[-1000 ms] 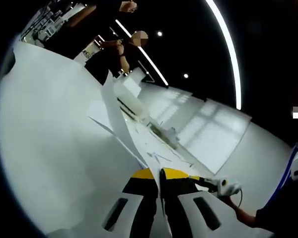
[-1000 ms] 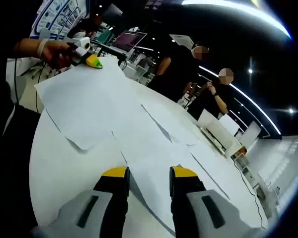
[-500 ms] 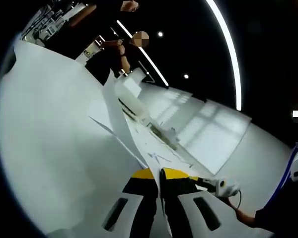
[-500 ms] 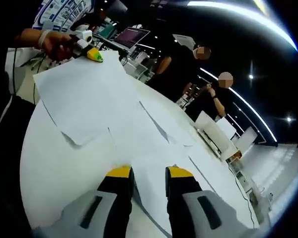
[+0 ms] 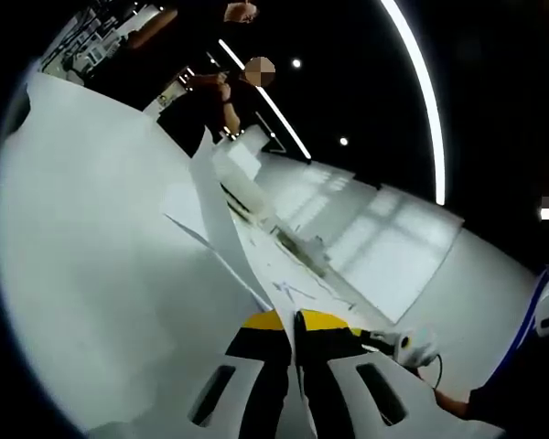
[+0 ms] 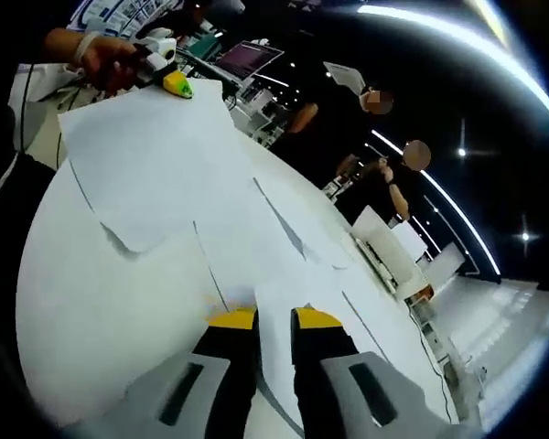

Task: Organize the stack of printing papers by aligning and flattening the scattered papers on the table

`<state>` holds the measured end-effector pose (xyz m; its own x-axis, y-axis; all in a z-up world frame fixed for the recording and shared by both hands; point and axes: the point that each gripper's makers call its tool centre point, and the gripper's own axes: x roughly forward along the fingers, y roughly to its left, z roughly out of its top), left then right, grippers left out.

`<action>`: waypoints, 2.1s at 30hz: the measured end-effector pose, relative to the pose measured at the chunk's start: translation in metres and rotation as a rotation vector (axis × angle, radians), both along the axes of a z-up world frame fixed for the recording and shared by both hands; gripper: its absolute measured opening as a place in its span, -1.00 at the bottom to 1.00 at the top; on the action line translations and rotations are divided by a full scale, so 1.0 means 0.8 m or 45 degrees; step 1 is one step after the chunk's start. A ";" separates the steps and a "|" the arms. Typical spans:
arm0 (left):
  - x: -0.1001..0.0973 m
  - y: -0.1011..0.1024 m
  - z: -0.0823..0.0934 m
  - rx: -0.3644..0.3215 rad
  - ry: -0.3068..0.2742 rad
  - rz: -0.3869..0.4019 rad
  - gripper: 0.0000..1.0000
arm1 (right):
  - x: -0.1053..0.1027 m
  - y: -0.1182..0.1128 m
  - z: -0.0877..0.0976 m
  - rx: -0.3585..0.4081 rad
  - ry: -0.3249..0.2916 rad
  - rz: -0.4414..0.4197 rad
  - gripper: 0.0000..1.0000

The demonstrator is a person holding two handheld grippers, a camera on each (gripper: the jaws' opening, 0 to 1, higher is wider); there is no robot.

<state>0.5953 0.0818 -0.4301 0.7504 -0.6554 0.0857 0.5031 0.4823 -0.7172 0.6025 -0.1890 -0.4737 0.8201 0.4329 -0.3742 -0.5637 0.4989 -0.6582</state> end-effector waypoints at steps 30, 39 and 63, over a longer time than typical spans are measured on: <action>-0.001 -0.001 -0.002 -0.024 0.000 -0.017 -0.87 | -0.020 -0.013 0.121 0.290 0.046 -0.016 -1.00; -0.002 -0.005 -0.003 -0.026 0.002 -0.030 -0.86 | -0.026 -0.014 0.191 0.480 0.068 -0.003 -1.00; -0.001 -0.014 -0.007 -0.072 0.020 -0.054 -0.87 | -0.070 0.015 0.375 0.883 0.155 0.153 -1.00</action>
<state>0.5942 0.0707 -0.4358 0.7234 -0.6813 0.1118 0.5106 0.4190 -0.7508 0.5469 -0.1773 -0.1740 0.7215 0.6893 -0.0654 -0.6905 0.7095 -0.1406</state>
